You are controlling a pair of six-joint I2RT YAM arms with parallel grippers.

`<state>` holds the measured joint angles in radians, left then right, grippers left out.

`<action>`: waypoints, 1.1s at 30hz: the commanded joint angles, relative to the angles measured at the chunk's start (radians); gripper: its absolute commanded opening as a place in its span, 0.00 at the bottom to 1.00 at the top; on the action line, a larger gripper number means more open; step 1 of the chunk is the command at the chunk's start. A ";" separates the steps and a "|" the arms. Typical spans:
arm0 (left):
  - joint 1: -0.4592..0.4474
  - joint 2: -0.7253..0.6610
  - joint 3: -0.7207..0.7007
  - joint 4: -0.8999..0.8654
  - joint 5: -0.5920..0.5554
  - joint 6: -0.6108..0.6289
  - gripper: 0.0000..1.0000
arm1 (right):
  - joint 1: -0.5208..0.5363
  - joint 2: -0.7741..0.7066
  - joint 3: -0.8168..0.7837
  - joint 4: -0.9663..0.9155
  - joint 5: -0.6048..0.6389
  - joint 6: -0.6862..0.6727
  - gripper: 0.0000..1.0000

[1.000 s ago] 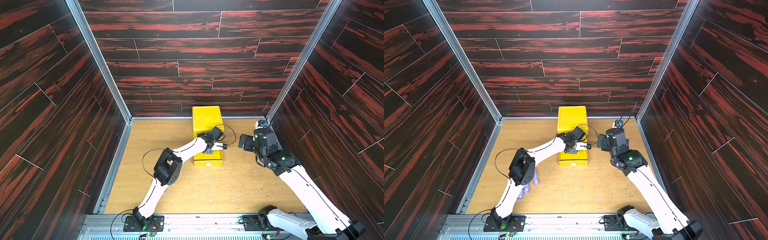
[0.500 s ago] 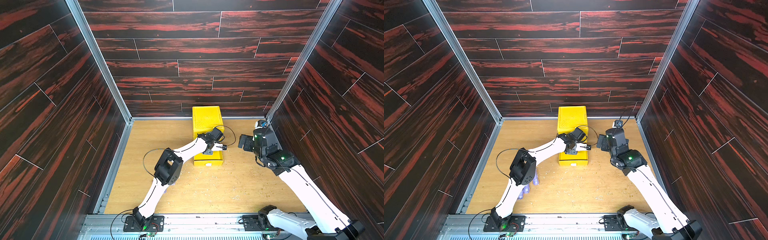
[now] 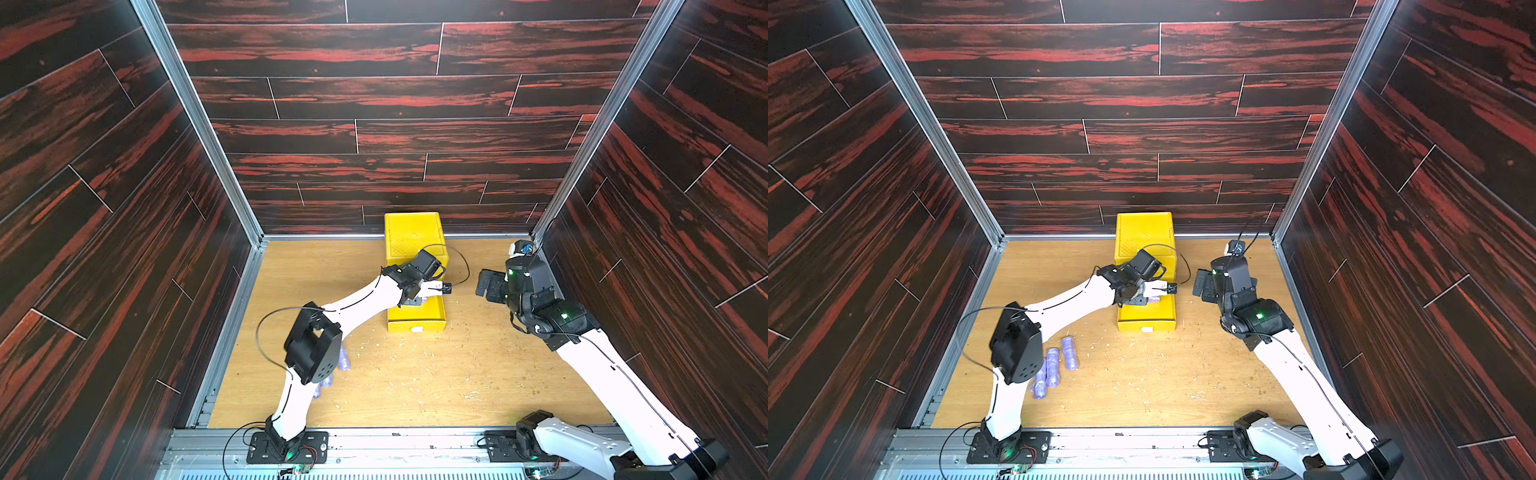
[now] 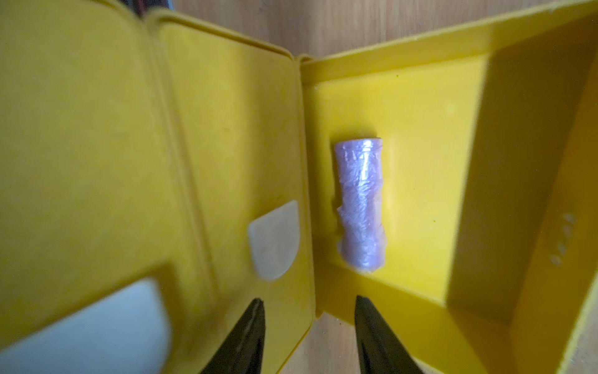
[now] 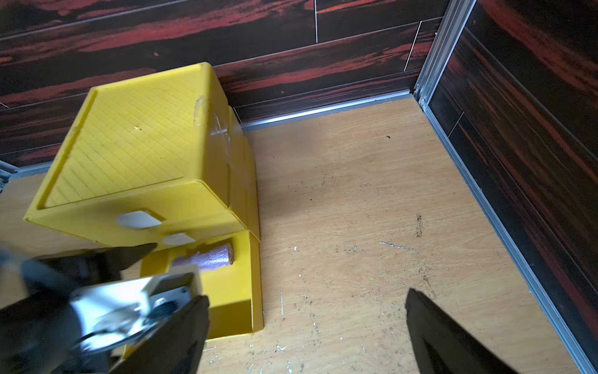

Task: Sort the rolls of trash bags by color and place them into the drawer
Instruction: Place the roll of trash bags in the drawer, then pick up the roll of trash bags from the center of the board.

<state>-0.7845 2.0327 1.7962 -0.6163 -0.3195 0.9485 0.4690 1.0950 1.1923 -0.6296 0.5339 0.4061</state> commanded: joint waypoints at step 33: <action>0.223 -1.233 -0.799 0.099 -0.624 -1.198 0.48 | 0.637 0.277 0.080 0.051 -0.290 -0.067 0.87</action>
<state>-0.5903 0.8719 1.0378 -0.4980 -0.8654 -0.1543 1.0370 1.2877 1.2312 -0.5499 0.1543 0.3172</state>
